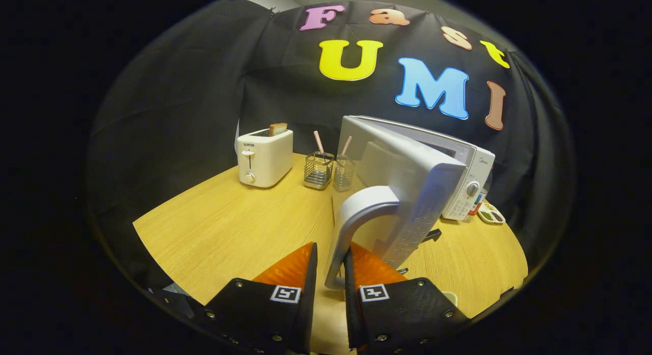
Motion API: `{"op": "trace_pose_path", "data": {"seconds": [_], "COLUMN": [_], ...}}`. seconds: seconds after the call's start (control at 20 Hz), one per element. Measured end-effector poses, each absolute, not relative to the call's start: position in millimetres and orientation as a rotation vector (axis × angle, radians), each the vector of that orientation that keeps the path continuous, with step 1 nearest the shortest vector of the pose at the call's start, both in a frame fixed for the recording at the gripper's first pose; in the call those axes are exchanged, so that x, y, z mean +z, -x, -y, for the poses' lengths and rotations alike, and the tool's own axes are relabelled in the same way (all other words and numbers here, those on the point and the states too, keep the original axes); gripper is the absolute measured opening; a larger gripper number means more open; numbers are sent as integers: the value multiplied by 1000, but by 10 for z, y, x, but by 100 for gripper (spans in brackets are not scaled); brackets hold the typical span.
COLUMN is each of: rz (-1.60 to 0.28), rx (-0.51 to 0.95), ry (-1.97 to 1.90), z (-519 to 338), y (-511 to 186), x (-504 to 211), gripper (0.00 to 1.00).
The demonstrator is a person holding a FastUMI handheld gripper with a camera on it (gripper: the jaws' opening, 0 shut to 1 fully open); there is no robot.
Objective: Open the microwave, put the food inside, and close the microwave door.
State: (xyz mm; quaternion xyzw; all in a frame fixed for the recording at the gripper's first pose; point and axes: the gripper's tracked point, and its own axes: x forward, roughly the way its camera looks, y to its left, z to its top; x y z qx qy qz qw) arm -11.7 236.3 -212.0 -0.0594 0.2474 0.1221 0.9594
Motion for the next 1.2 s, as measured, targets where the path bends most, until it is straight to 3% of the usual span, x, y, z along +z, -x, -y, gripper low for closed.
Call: {"op": "trace_pose_path", "data": {"seconds": [0.3,0.35,0.4,0.65,0.7,0.85,0.95,1.0,1.2], "rz": [-530,-529,-525,-561,-569,-511,-466,-434,-345], "rx": [261,289,316,589,633,742,790,790,733], "ry": [90,87,94,-10,-24,-68,-79,-75,-52], "z": [-2715,-2828,-2914,-3542,-3597,-3681,-3652,-3581,-3096], "y": [278,309,355,556,614,821,941,952,913], "x": [-2065,-2071,-2048,-2026,-1987,-1698,-1492,-1392,-1115], "gripper": [29,32,44,44,50,52,78,100,100]}}
